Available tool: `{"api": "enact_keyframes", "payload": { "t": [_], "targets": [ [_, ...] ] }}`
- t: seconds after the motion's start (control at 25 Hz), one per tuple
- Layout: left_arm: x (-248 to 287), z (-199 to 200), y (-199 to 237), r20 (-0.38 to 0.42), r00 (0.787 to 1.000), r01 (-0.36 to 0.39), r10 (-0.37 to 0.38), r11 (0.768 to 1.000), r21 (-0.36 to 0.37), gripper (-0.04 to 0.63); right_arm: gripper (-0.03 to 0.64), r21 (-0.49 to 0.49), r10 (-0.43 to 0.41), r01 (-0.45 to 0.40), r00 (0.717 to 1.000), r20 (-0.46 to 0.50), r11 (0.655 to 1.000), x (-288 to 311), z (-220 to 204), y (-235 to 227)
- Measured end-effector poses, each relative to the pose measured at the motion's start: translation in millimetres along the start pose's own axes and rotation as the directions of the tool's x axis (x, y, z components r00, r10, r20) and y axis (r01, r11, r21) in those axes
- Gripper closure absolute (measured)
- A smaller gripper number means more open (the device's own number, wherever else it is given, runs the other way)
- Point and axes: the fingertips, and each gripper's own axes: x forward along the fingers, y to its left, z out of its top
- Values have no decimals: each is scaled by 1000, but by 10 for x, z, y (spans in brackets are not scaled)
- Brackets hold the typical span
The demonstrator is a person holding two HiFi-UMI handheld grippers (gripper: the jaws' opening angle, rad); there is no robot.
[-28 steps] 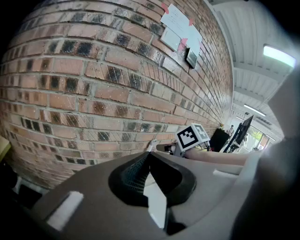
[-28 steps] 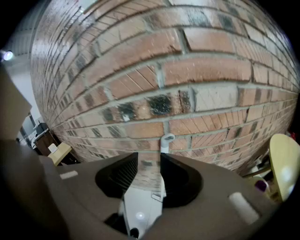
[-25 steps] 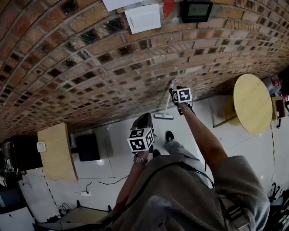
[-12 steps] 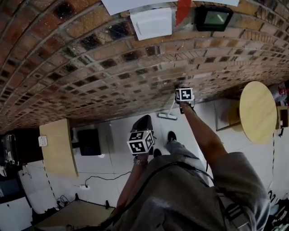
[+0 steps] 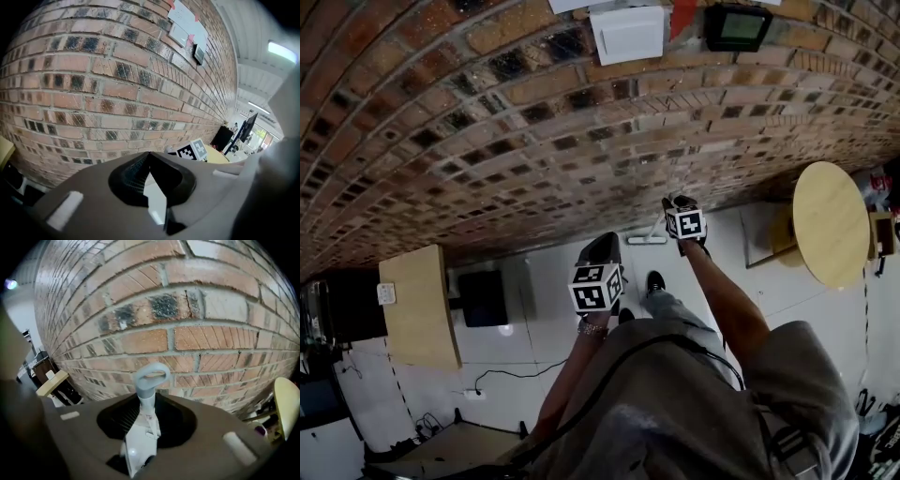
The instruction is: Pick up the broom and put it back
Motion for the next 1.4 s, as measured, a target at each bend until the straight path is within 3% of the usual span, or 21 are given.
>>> {"api": "enact_keyframes", "payload": {
  "t": [0.2, 0.36, 0.48, 0.6, 0.88, 1.24, 1.4],
  "targets": [
    [-267, -70, -154, 37, 997, 70, -71, 996, 46, 623, 524, -50, -10, 13, 997, 78, 999, -653, -47, 409],
    [-462, -184, -297, 27, 993, 110, -112, 991, 74, 624, 525, -25, -57, 61, 988, 145, 998, -1223, 47, 669],
    [-557, -333, -431, -9, 991, 137, -137, 987, 89, 624, 523, 27, -97, 94, 985, 145, 995, -1595, 66, 824],
    [-597, -380, -568, -18, 988, 157, -156, 982, 102, 624, 523, 26, -80, 78, 989, 123, 997, -1846, 95, 1003],
    [-608, -298, -744, 9, 992, 121, -123, 986, 113, 624, 523, -29, 4, -2, 997, 71, 1000, -2190, 99, 1364],
    [-527, -194, -921, 23, 995, 98, -102, 986, 136, 627, 522, -62, 80, -75, 993, 82, 995, -2317, 164, 1582],
    [-508, -169, -938, 50, 994, 92, -97, 991, 93, 626, 523, -66, 82, -77, 994, 77, 995, -2339, 127, 1532]
  ]
}}
